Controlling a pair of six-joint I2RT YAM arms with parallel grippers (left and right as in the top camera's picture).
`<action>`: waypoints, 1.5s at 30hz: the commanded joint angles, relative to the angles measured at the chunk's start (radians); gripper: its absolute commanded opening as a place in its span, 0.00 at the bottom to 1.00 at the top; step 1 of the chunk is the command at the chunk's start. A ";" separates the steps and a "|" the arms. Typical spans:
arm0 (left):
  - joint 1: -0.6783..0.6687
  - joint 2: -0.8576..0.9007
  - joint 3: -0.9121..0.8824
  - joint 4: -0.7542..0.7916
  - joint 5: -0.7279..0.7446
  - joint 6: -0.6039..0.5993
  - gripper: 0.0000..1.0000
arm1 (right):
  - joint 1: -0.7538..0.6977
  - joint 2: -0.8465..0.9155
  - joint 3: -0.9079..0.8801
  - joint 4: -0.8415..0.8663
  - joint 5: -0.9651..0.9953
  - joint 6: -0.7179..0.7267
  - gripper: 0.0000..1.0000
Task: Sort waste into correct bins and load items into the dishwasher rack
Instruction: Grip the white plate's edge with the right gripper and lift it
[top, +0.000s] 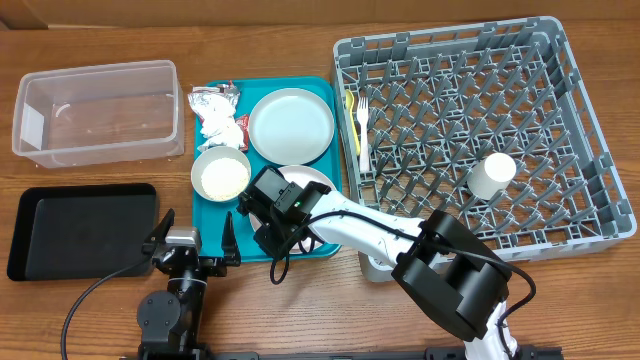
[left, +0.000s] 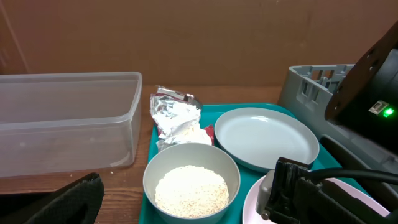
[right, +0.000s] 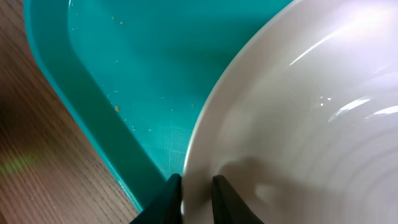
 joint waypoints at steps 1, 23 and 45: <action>0.005 -0.003 -0.004 0.000 0.011 0.019 1.00 | 0.011 0.018 0.023 -0.005 0.053 0.000 0.19; 0.005 -0.003 -0.004 0.000 0.011 0.019 1.00 | 0.019 0.018 0.138 -0.141 0.116 0.000 0.04; 0.005 -0.003 -0.004 0.000 0.011 0.019 1.00 | 0.023 0.013 0.442 -0.412 0.182 -0.001 0.04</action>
